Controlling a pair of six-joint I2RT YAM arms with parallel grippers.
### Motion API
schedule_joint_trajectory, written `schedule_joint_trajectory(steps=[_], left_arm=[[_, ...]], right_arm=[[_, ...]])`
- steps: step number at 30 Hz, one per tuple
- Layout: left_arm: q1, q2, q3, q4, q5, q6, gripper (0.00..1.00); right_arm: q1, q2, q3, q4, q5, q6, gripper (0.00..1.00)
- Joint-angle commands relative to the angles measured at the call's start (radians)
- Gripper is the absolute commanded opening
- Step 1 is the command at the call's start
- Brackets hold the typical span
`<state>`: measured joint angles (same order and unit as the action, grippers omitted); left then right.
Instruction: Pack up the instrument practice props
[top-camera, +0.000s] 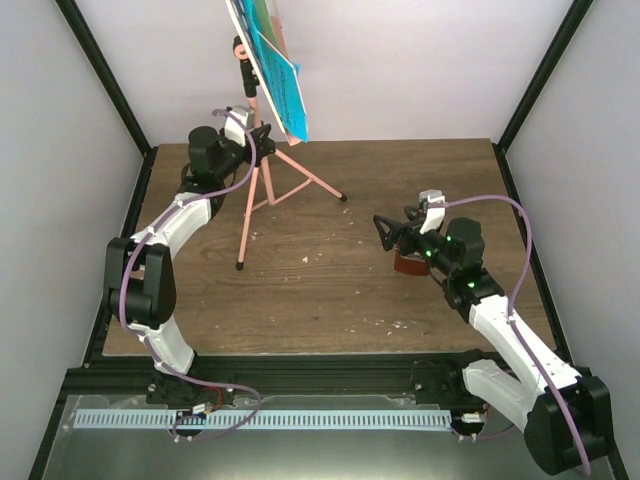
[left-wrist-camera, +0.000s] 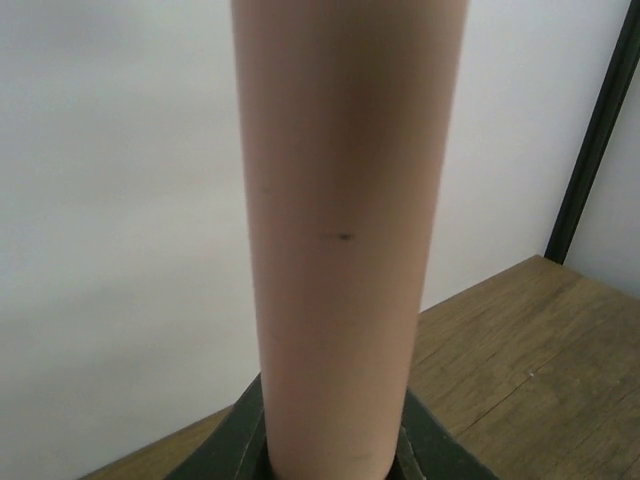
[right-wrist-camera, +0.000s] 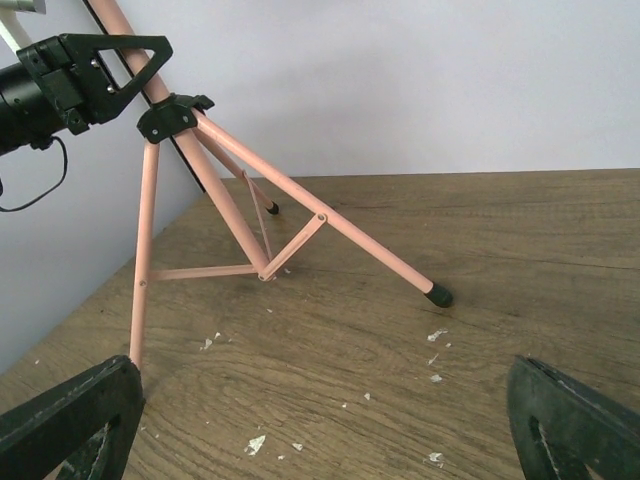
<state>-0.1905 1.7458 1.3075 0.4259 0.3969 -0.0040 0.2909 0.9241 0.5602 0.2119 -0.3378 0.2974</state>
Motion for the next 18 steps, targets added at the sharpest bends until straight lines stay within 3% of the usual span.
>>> schedule_joint_trajectory(steps=[1, 9, 18], left_arm=[[-0.003, -0.051, -0.032, 0.047, 0.076, 0.000, 0.00], [-0.003, -0.173, -0.071, -0.125, 0.254, 0.015, 0.00], [-0.015, -0.296, -0.145, -0.236, 0.466, -0.018, 0.00]], right_arm=[[-0.007, 0.005, 0.044, 0.027, -0.019, -0.016, 1.00], [-0.007, 0.010, 0.077, 0.025, -0.066, -0.020, 1.00], [-0.007, 0.050, 0.123, 0.118, -0.326, 0.022, 1.00]])
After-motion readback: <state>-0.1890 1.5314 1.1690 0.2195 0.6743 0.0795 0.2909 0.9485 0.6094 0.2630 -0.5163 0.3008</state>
